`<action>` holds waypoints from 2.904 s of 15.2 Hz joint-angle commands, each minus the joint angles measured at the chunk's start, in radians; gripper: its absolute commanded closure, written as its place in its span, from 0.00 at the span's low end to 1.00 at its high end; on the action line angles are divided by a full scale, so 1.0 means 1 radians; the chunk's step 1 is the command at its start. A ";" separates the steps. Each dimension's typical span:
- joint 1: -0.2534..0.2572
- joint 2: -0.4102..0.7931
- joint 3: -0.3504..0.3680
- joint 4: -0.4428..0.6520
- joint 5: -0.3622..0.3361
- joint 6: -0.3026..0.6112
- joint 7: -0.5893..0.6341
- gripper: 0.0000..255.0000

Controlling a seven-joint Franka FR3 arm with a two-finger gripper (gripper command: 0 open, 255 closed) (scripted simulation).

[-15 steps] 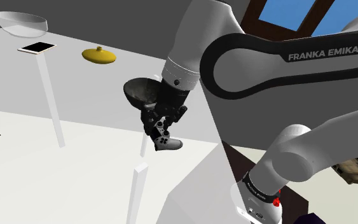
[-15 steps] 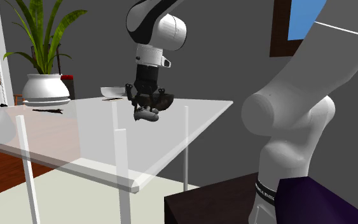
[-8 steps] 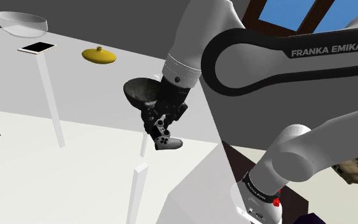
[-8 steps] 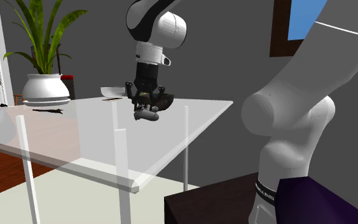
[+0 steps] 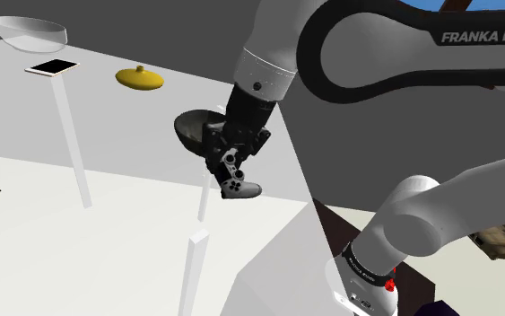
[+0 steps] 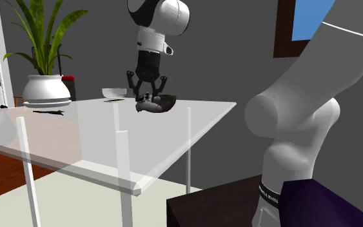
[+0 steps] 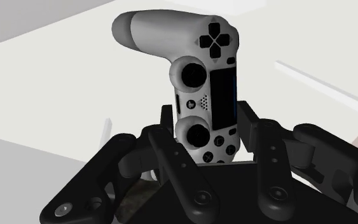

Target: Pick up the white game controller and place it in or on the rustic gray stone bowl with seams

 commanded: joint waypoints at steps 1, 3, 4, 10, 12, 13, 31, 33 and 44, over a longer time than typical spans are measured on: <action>-0.001 -0.004 -0.007 0.024 -0.005 -0.028 0.003 1.00; -0.003 -0.007 -0.014 0.048 -0.010 -0.055 0.006 1.00; -0.004 -0.008 -0.017 0.060 -0.012 -0.069 0.007 1.00; -0.010 -0.009 -0.035 0.138 -0.027 -0.147 0.016 1.00; -0.012 -0.008 -0.040 0.165 -0.032 -0.173 0.020 1.00; -0.013 -0.007 -0.043 0.179 -0.034 -0.186 0.021 1.00; -0.145 0.350 -0.096 0.530 -0.207 -0.229 -0.078 1.00; -0.152 0.380 -0.098 0.545 -0.220 -0.219 -0.085 1.00; -0.146 0.371 -0.093 0.389 -0.209 -0.071 -0.102 1.00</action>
